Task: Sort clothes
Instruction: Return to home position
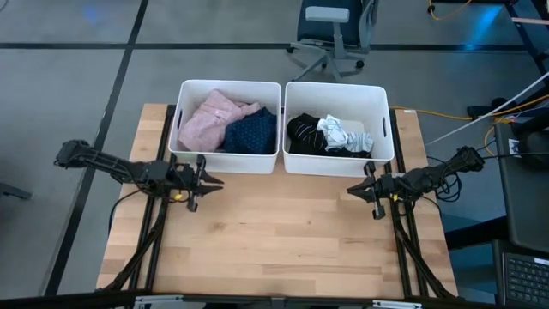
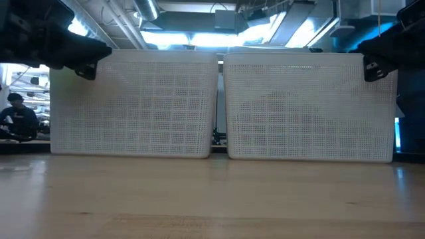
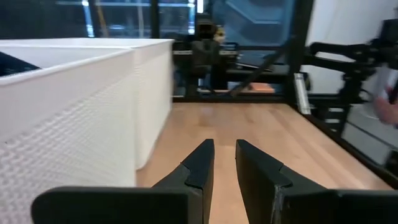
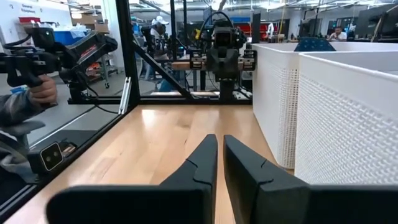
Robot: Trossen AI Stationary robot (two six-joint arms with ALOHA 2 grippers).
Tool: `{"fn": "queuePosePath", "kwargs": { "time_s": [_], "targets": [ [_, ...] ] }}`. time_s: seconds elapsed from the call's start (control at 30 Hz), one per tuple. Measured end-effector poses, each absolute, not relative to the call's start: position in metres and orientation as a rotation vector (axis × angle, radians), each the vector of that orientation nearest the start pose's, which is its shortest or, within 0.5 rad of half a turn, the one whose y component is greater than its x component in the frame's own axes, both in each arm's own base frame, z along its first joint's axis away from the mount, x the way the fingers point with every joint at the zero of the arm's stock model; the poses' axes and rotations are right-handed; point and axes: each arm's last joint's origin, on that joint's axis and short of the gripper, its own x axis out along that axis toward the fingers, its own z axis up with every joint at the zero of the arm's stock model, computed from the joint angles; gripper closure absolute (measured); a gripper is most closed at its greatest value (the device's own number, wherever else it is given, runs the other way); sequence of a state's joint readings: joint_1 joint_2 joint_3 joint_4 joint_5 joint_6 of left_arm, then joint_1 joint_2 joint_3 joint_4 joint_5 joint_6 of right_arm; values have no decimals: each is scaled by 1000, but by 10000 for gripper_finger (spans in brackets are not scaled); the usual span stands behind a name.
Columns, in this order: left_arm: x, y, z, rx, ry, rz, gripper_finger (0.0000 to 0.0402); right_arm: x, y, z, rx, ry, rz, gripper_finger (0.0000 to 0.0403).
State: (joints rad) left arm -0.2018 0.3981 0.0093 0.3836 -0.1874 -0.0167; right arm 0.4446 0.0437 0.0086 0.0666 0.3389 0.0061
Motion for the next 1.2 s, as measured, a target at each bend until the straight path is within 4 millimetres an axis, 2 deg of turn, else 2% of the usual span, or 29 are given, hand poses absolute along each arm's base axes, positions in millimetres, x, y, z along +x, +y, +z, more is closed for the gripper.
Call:
{"fn": "queuePosePath", "kwargs": {
  "time_s": [0.27, 0.53, 0.77, 1.0, 1.2],
  "targets": [
    [120, -12, 169, -29, -4, 47, 345, 93, 34, 169, 17, -26, 106, 372],
    [114, -12, 171, -43, 53, 24, 345, 93, 34, 169, 16, -25, 105, 372],
    [101, -13, 182, -46, -75, -76, 345, 93, 34, 169, 16, -24, 105, 372],
    [97, -12, 170, -50, -40, -70, 345, 93, 34, 169, 16, -24, 105, 372],
    [96, -12, 170, -24, -42, -51, 345, 93, 34, 169, 16, -24, 105, 372]
  ]
}}
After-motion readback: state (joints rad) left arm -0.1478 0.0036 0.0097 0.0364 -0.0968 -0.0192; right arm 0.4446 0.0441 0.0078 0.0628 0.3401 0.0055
